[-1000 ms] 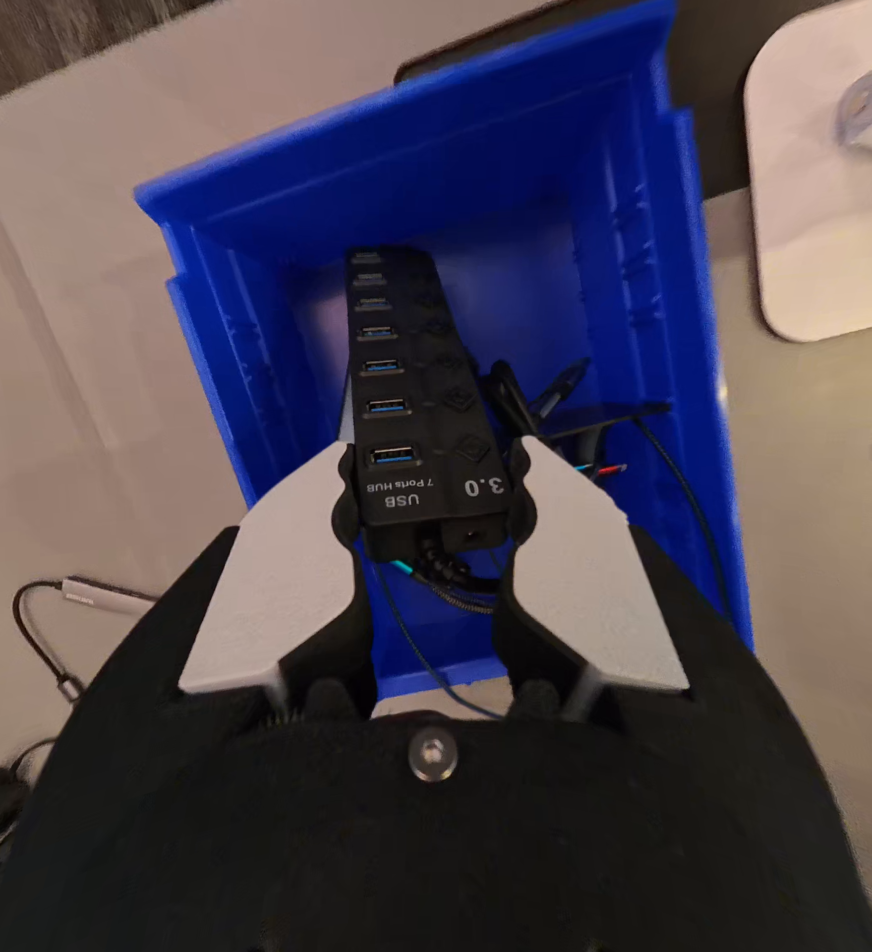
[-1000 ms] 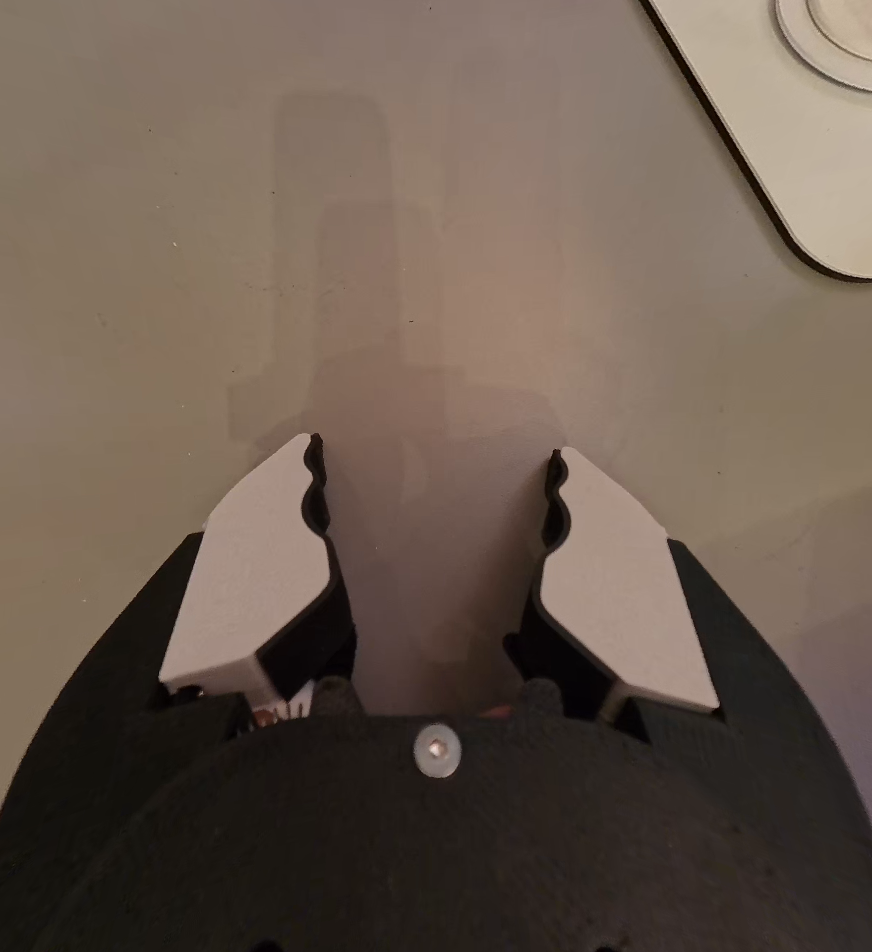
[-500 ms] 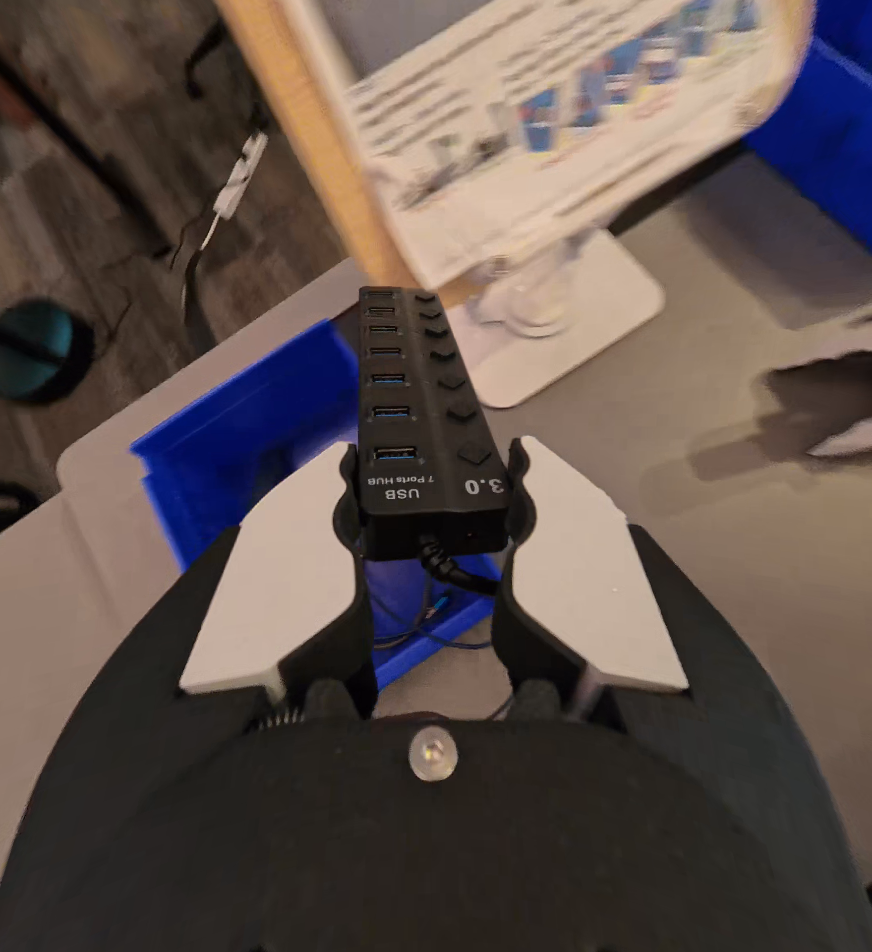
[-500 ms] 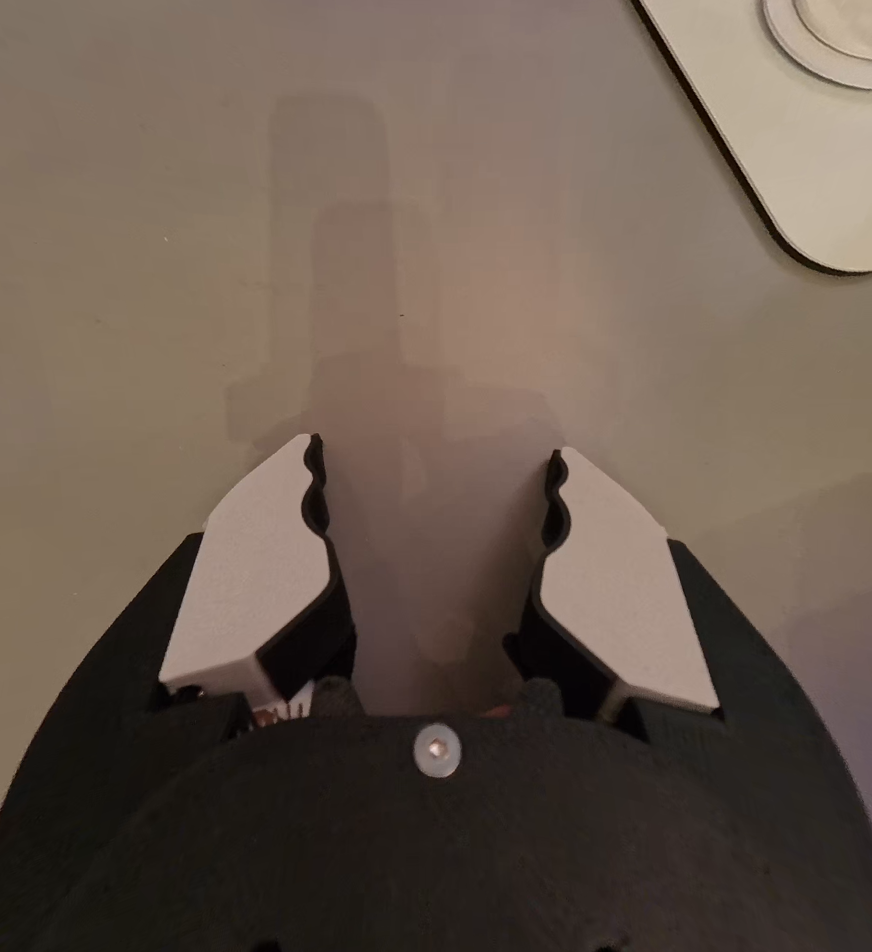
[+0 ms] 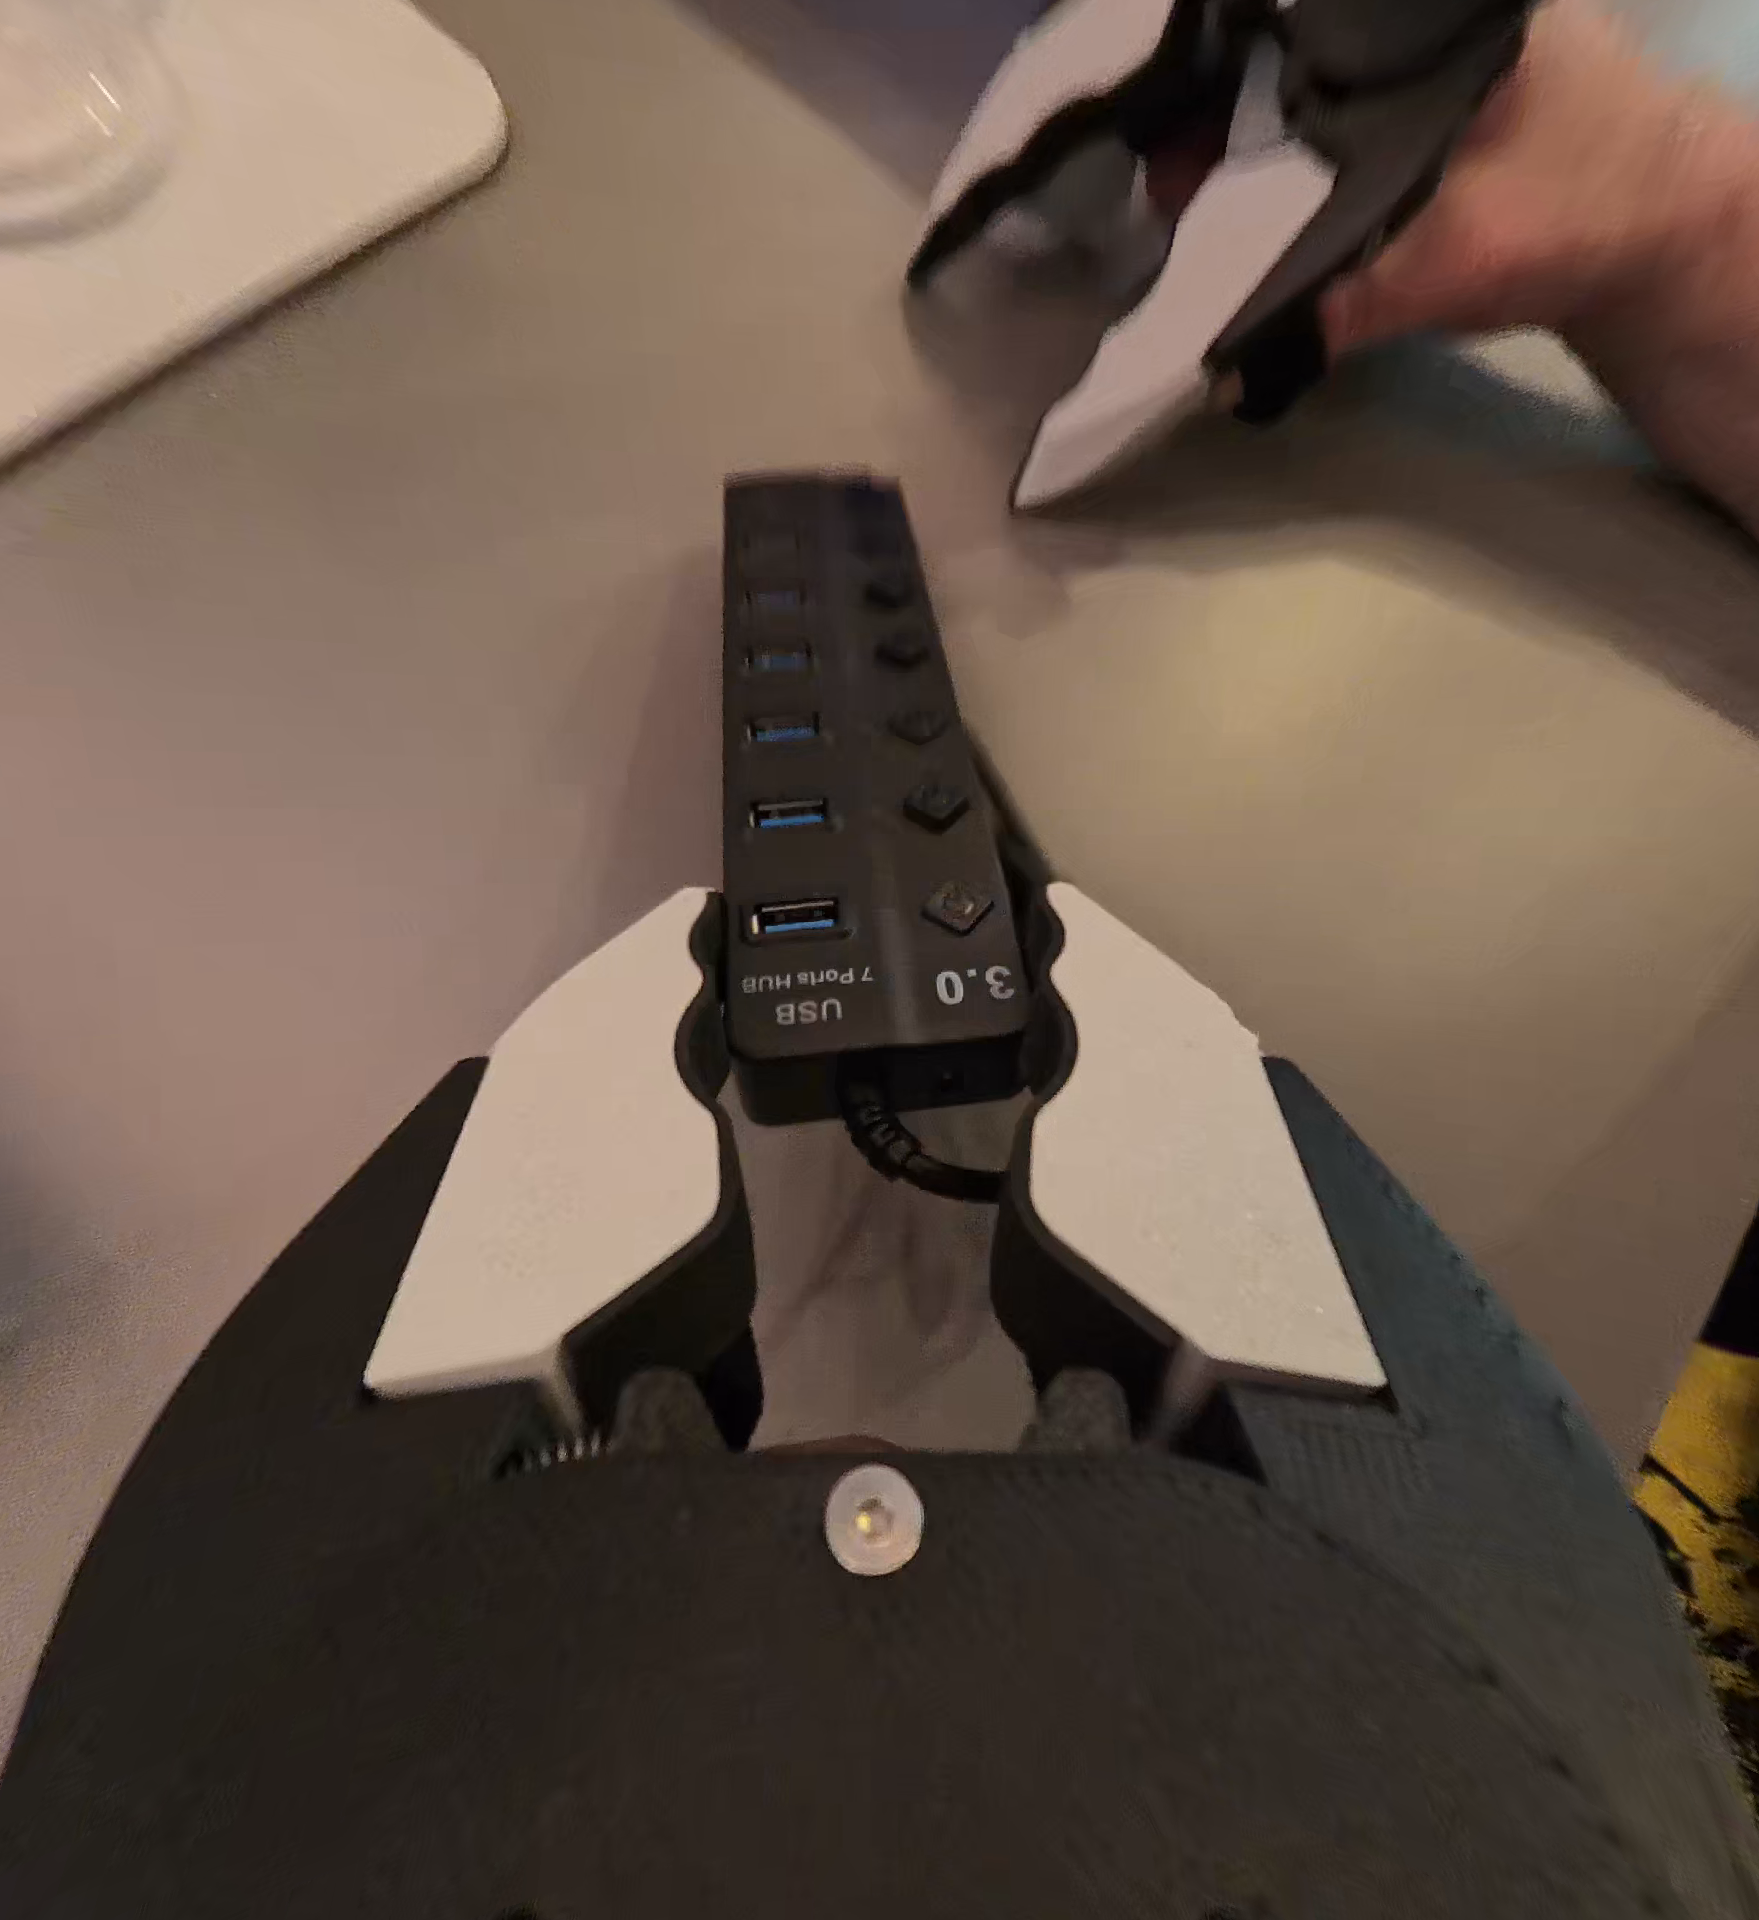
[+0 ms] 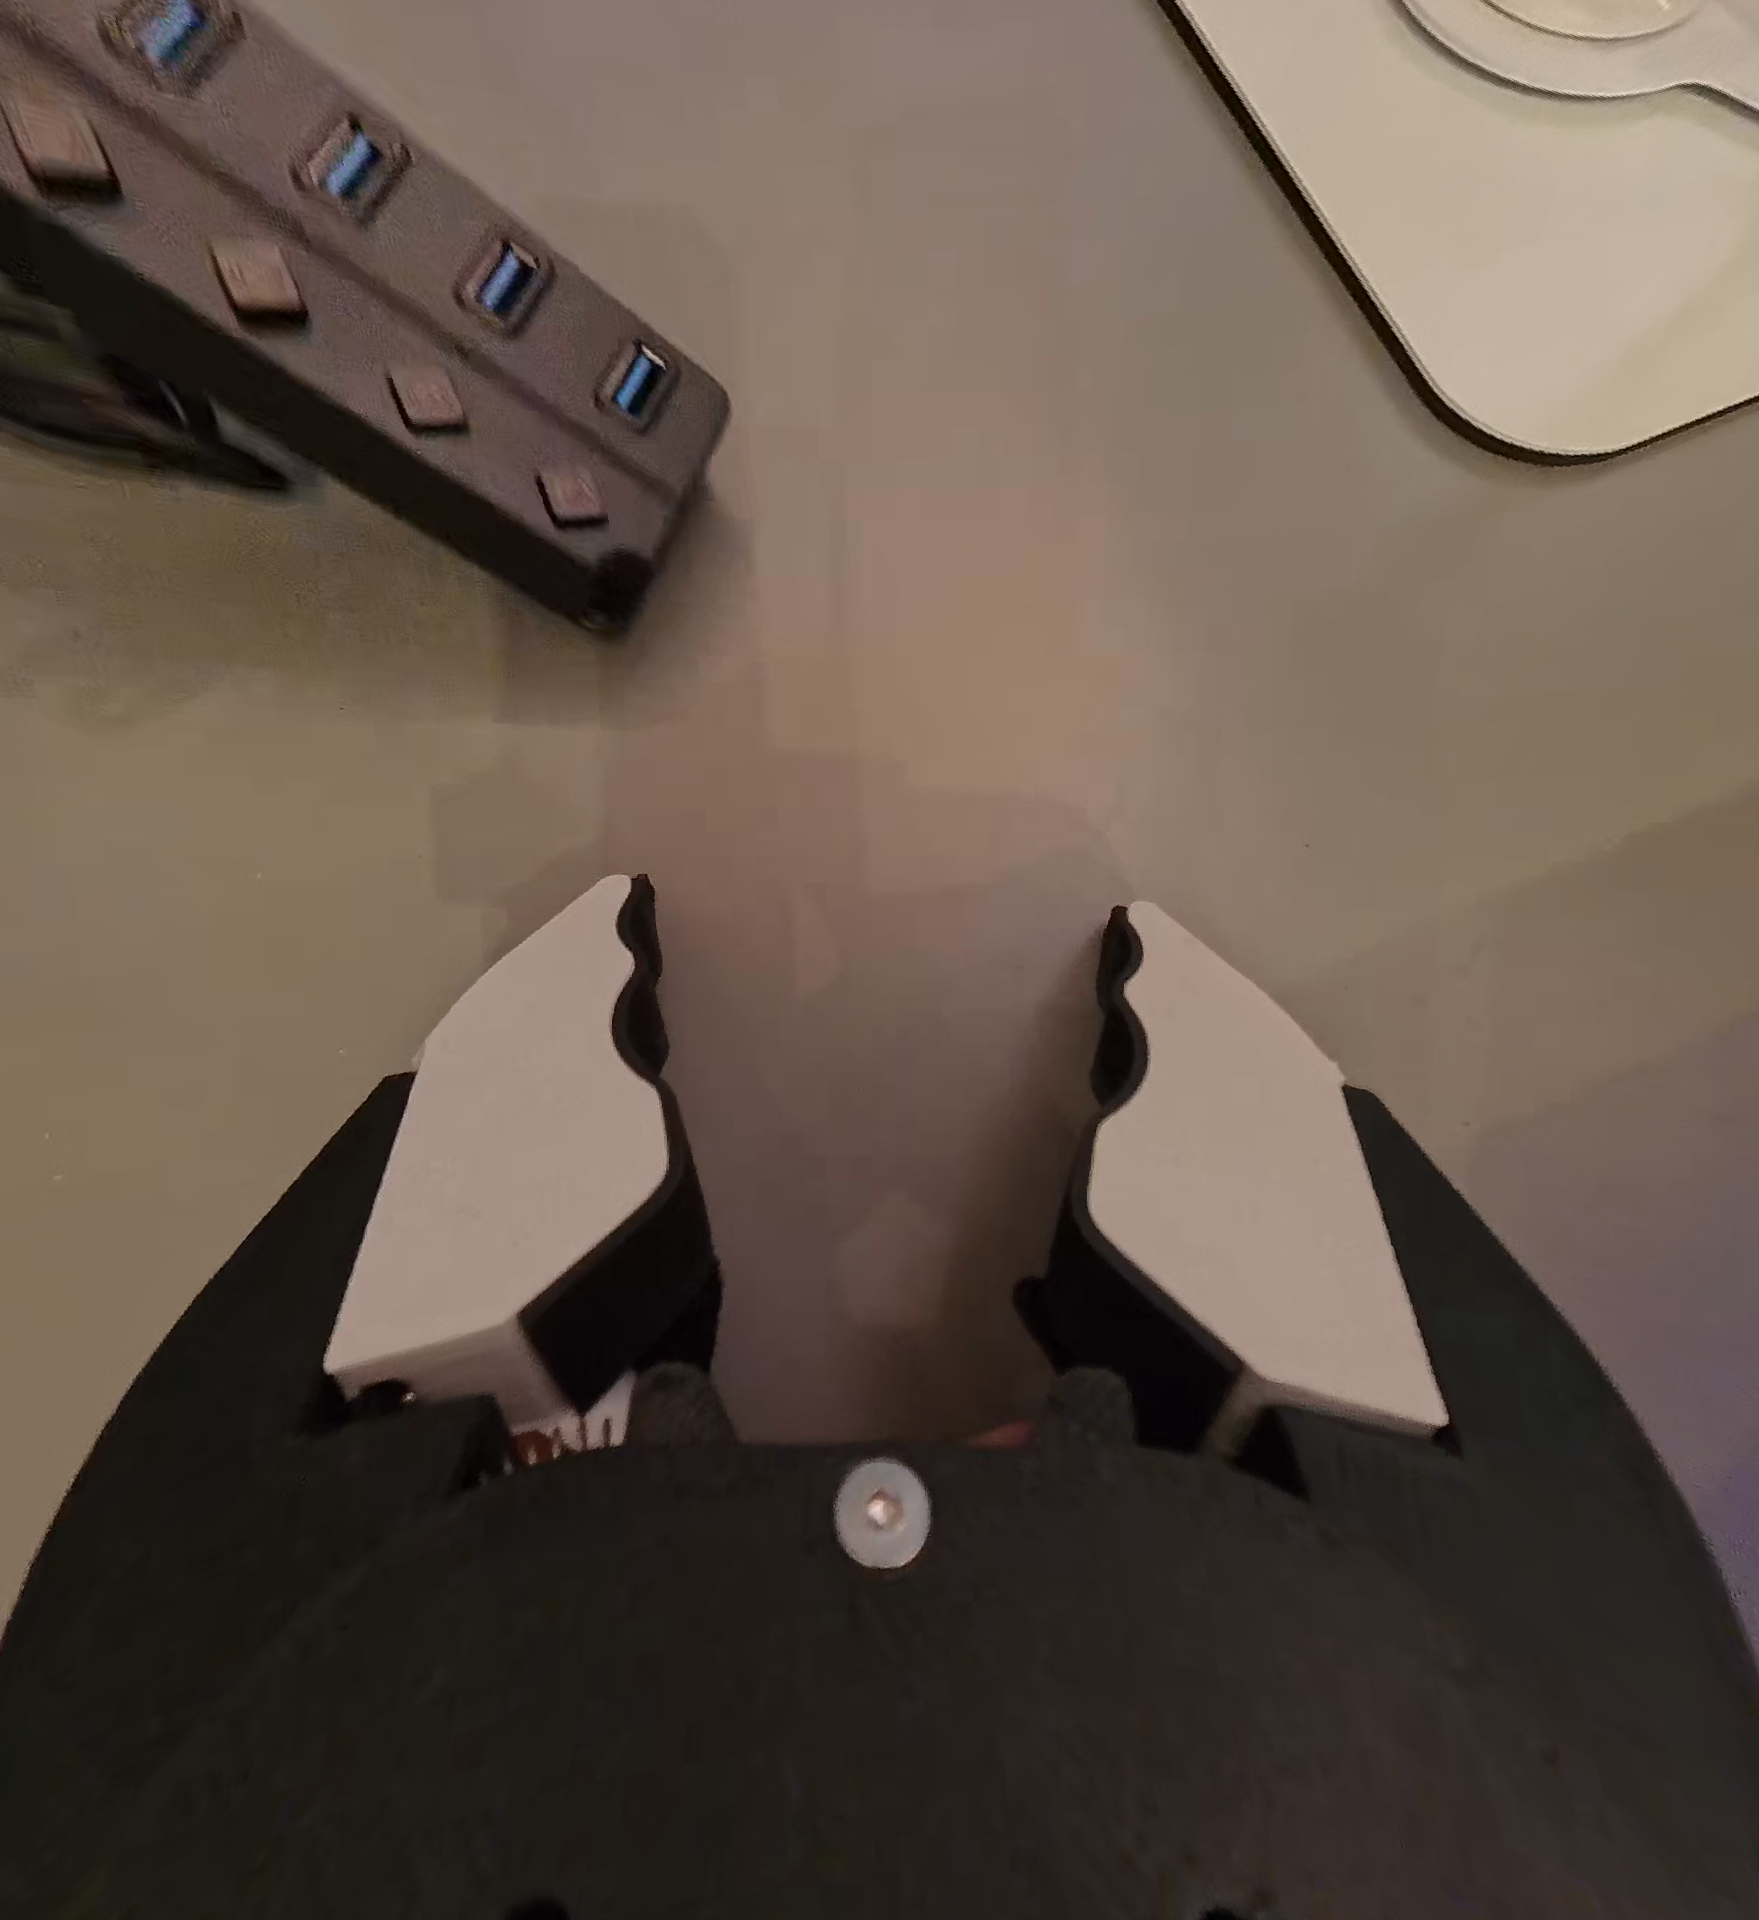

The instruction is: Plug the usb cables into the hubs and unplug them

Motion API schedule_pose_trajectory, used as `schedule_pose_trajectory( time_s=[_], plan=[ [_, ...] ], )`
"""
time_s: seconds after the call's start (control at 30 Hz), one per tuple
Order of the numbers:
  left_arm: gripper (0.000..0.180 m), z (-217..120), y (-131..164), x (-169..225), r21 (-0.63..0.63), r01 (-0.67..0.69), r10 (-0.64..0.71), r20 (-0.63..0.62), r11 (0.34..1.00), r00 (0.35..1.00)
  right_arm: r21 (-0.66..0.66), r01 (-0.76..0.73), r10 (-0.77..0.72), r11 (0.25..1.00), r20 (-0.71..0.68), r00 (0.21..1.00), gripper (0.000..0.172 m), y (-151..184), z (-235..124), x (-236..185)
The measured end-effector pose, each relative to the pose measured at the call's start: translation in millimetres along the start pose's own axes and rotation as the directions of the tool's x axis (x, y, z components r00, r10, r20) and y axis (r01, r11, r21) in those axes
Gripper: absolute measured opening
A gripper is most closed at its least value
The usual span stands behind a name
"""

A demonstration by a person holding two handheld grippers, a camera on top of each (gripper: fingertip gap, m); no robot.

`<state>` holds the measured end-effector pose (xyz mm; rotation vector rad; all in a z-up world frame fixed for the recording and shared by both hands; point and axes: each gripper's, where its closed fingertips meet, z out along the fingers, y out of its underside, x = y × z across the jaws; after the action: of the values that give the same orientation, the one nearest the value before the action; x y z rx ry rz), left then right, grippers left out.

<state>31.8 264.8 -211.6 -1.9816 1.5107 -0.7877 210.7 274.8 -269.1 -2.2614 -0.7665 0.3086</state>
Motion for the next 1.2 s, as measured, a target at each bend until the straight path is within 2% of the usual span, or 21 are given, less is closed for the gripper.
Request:
schedule_pose_trajectory(
  time_s=[0.07, 0.13, 0.2, 0.27, 0.33, 0.4, 0.47, 0.57, 0.6, 0.63, 0.67, 0.73, 0.8, 0.87, 0.97, 1.1, 1.2],
  plan=[
    [0.054, 15, 19, 8, -0.05, -0.026, 0.026, -0.001, 0.998, 1.0, 0.0, 0.0, 0.0, 1.0, 0.001, 1.0, 0.08, 0, 0, 0],
    [0.054, 22, 26, 12, -0.04, -0.04, 0.04, 0.013, 0.998, 0.999, 0.0, 0.0, 0.0, 1.0, 0.001, 1.0, 0.08, 0, 0, 0],
    [0.054, 27, 37, 20, -0.066, -0.03, 0.028, -0.03, 0.997, 0.999, 0.0, 0.0, 0.0, 1.0, 0.002, 1.0, 0.08, 0, 0, 0],
    [0.075, 20, 35, 20, -0.031, -0.026, 0.025, -0.041, 0.999, 0.999, 0.0, 0.0, 0.0, 1.0, 0.002, 1.0, 0.08, 0, 0, 0],
    [0.079, -4, 22, 16, 0.053, -0.055, 0.057, -0.027, 0.997, 0.998, 0.0, 0.0, 0.0, 1.0, 0.002, 1.0, 0.08, 0, 0, 0],
    [0.073, -45, 0, -10, 0.143, -0.147, 0.131, 0.116, 0.979, 0.985, 0.0, -0.001, 0.001, 1.0, 0.003, 1.0, 0.08, 0, 0, 0],
    [0.062, -92, -21, -52, 0.166, -0.25, 0.193, 0.299, 0.954, 0.935, 0.0, -0.001, 0.001, 1.0, 0.003, 1.0, 0.08, 0, 0, 0],
    [0.04, -143, -25, -145, -0.043, -0.321, 0.293, 0.538, 0.946, 0.791, 0.0, -0.002, 0.002, 1.0, 0.004, 1.0, 0.08, 0, 0, 0],
    [0.03, -151, -20, -176, -0.134, -0.337, 0.352, 0.564, 0.932, 0.747, 0.0, -0.001, 0.001, 1.0, 0.004, 1.0, 0.08, 0, 0, -1],
    [0.029, -155, -15, -205, -0.201, -0.33, 0.383, 0.584, 0.922, 0.716, 0.0, -0.001, 0.001, 1.0, 0.004, 1.0, 0.08, 0, 0, -1],
    [0.029, -155, -10, -231, -0.238, -0.31, 0.391, 0.59, 0.92, 0.706, 0.0, -0.001, 0.001, 1.0, 0.004, 1.0, 0.08, 0, 0, -1],
    [0.032, -144, 11, -273, -0.342, -0.256, 0.412, 0.54, 0.904, 0.734, 0.0, -0.001, 0.001, 1.0, 0.004, 1.0, 0.08, 0, 0, -1],
    [0.034, -133, 35, -309, -0.486, -0.215, 0.468, 0.491, 0.847, 0.735, 0.0, -0.001, 0.001, 1.0, 0.004, 1.0, 0.08, 0, 0, -1],
    [0.034, -125, 55, -333, -0.59, -0.215, 0.532, 0.437, 0.778, 0.725, 0.0, 0.0, 0.0, 1.0, 0.005, 1.0, 0.08, 0, 0, -1],
    [0.027, -114, 69, -349, -0.703, -0.291, 0.67, 0.348, 0.649, 0.655, 0.0, 0.001, -0.001, 1.0, 0.006, 1.0, 0.08, 0, 0, -1],
    [0.025, -99, 80, -358, -0.714, -0.294, 0.665, 0.313, 0.636, 0.678, 0.0, 0.001, -0.001, 1.0, 0.007, 1.0, 0.08, 0, 0, -1],
    [0.026, -92, 89, -362, -0.753, -0.294, 0.678, 0.264, 0.589, 0.686, 0.0, 0.001, -0.001, 1.0, 0.007, 1.0, 0.08, 0, 0, -1]
  ],
)
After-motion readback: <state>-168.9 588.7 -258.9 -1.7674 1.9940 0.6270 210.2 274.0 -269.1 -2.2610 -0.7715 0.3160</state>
